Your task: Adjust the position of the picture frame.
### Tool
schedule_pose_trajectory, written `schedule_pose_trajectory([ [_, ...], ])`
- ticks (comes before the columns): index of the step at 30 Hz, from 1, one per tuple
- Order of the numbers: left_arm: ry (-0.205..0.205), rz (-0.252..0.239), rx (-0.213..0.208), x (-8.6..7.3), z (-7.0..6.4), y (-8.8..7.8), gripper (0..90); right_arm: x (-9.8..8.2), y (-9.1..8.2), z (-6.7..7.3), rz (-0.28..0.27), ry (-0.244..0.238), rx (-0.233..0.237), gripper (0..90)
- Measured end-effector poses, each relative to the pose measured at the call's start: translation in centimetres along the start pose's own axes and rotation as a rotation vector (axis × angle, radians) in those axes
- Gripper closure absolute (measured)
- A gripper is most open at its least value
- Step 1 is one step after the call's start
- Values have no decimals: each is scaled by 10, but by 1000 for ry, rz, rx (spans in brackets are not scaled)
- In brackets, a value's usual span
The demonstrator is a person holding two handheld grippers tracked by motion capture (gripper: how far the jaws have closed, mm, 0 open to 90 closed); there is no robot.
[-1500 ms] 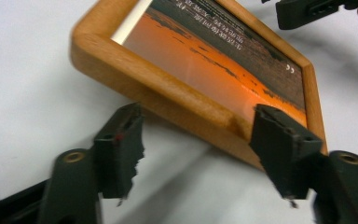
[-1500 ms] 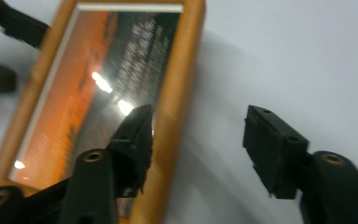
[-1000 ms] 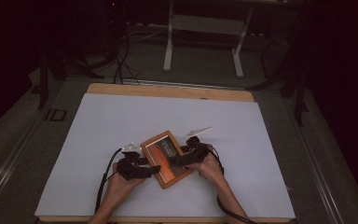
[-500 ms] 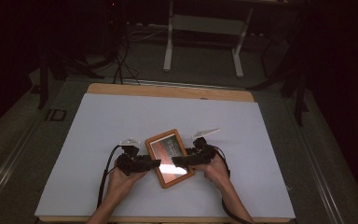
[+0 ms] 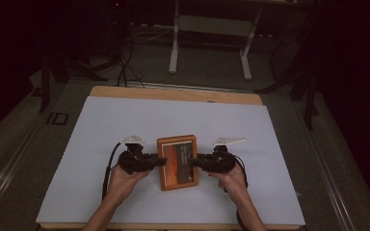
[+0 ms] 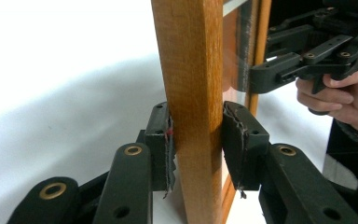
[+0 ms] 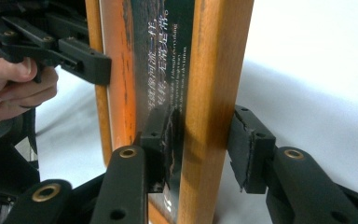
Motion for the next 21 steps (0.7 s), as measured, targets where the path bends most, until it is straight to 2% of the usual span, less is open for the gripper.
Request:
schedule_pose_trajectory([
  [5, -21, 3, -20, 5, 8, -2, 634, -1, 2, 7, -9, -11, 0, 650],
  [8, -55, 0, -46, 6, 14, -1, 630, 0, 4, 9, -18, 2, 3, 659],
  [10, -62, 8, -48, 5, 15, 1, 630, 0, 4, 9, -27, 16, 3, 659],
  [13, -72, 7, -43, 4, 15, 7, 630, -3, 4, 4, -19, 36, -8, 653],
  [15, -93, 11, -47, 5, 17, 12, 629, -5, 5, -1, -34, 62, 3, 653],
  [18, -139, 26, -87, 6, 25, 20, 630, -5, 6, -6, -36, 83, 5, 643],
  [21, -161, 36, -97, 7, 28, 26, 626, -4, 7, -9, -17, 92, -15, 625],
])
Point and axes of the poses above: each handheld gripper's, and its own axes: y roughly forward along the jaws, x roughly out of its top, z roughly to its left, the point moved 5 cm from there along y, roughly forward along the jaws, and after that the axes turned 15 degrees about x, right-handed, at the moved point
